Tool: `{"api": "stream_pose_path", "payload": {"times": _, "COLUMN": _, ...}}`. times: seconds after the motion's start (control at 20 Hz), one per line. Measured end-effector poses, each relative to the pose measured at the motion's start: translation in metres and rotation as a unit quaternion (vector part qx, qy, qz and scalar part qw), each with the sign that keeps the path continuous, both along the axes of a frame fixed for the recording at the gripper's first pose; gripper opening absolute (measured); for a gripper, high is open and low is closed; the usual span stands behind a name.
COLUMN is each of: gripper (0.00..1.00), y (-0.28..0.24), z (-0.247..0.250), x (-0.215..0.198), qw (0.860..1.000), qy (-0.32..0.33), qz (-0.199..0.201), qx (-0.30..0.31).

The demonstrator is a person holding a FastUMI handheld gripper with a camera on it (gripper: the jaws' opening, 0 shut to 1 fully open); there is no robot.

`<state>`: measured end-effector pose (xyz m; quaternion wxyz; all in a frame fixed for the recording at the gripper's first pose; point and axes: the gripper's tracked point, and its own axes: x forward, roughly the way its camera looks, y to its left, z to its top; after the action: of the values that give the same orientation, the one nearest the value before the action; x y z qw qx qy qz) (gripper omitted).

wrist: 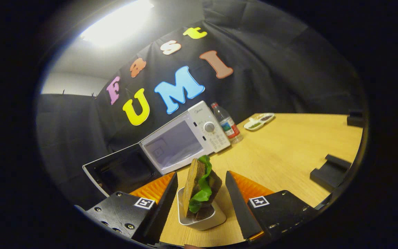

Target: Open the microwave, put the food inside, and close the microwave door.

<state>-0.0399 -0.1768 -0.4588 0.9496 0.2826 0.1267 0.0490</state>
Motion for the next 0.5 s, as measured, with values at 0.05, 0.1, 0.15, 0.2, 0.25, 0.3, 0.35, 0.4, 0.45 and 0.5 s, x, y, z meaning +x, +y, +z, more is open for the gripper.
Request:
{"api": "stream_pose_path", "payload": {"times": 0.05, "gripper": 0.84, "y": -0.006, "z": -0.008, "x": 0.006, "qw": 1.000, "qy": 0.009, "qz": -0.009, "qx": 0.009}}
{"api": "stream_pose_path", "payload": {"times": 0.1, "gripper": 0.86, "y": -0.001, "z": -0.012, "x": 0.008, "qw": 1.000, "qy": 0.012, "qz": 0.000, "qx": 0.021}}
{"api": "stream_pose_path", "payload": {"times": 0.15, "gripper": 0.86, "y": 0.008, "z": -0.014, "x": 0.009, "qw": 0.999, "qy": 0.016, "qz": 0.014, "qx": 0.033}}
{"api": "stream_pose_path", "payload": {"times": 0.2, "gripper": 0.86, "y": 0.014, "z": -0.015, "x": 0.008, "qw": 0.999, "qy": 0.013, "qz": 0.025, "qx": 0.039}}
{"api": "stream_pose_path", "payload": {"times": 0.25, "gripper": 0.81, "y": 0.016, "z": -0.013, "x": 0.008, "qw": 0.999, "qy": 0.011, "qz": 0.025, "qx": 0.038}}
{"api": "stream_pose_path", "payload": {"times": 0.3, "gripper": 0.50, "y": 0.014, "z": -0.011, "x": 0.011, "qw": 0.999, "qy": 0.005, "qz": 0.020, "qx": 0.038}}
{"api": "stream_pose_path", "payload": {"times": 0.35, "gripper": 0.47, "y": 0.017, "z": -0.009, "x": 0.010, "qw": 0.999, "qy": 0.006, "qz": 0.027, "qx": 0.032}}
{"api": "stream_pose_path", "payload": {"times": 0.4, "gripper": 0.43, "y": 0.019, "z": -0.010, "x": 0.011, "qw": 0.999, "qy": 0.010, "qz": 0.027, "qx": 0.025}}
{"api": "stream_pose_path", "payload": {"times": 0.45, "gripper": 0.29, "y": 0.019, "z": -0.007, "x": 0.013, "qw": 0.999, "qy": 0.010, "qz": 0.026, "qx": 0.029}}
{"api": "stream_pose_path", "payload": {"times": 0.5, "gripper": 0.28, "y": 0.022, "z": -0.007, "x": 0.011, "qw": 0.999, "qy": 0.012, "qz": 0.029, "qx": 0.023}}
